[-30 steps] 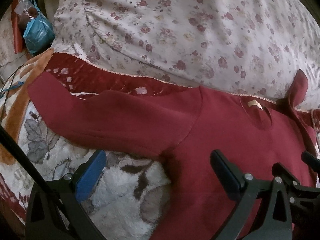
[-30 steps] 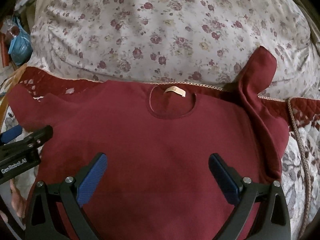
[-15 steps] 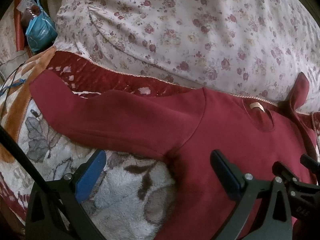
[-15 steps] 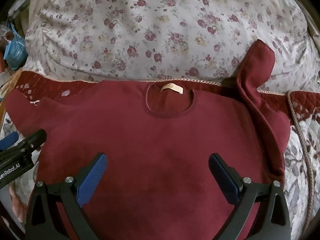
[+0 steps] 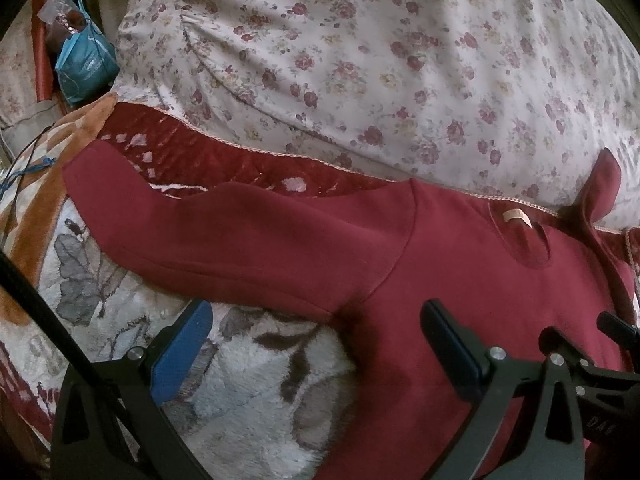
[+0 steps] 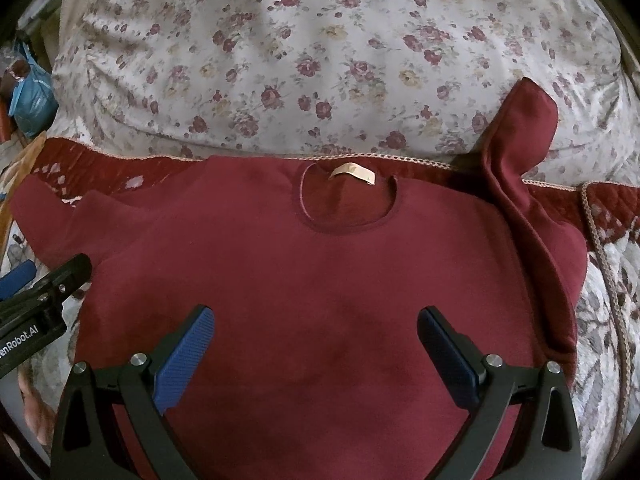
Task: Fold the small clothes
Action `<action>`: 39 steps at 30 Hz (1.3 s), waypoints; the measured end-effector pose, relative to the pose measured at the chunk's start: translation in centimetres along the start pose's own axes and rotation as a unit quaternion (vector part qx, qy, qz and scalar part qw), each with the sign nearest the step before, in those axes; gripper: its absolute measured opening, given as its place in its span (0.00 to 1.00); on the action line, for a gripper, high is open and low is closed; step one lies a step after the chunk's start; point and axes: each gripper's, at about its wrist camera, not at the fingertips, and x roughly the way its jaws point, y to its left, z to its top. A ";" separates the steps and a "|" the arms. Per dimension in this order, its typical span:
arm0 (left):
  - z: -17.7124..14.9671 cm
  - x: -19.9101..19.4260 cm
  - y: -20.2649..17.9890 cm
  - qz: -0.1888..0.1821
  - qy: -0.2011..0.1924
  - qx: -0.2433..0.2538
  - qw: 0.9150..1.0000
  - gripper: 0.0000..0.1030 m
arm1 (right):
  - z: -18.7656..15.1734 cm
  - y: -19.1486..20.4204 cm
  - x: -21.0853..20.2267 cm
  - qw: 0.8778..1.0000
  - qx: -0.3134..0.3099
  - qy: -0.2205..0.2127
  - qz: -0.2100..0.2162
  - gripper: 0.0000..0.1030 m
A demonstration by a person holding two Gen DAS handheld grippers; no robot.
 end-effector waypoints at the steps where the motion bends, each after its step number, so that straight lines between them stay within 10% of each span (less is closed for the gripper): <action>1: 0.0 0.0 0.0 0.000 0.000 0.001 1.000 1.00 | 0.0 0.0 0.0 1.000 -0.002 0.000 0.000 1.00; 39: -0.4 -0.9 -2.4 -0.048 -0.014 0.044 0.998 1.00 | -0.3 -2.7 -0.9 0.998 0.051 -0.004 -0.035 1.00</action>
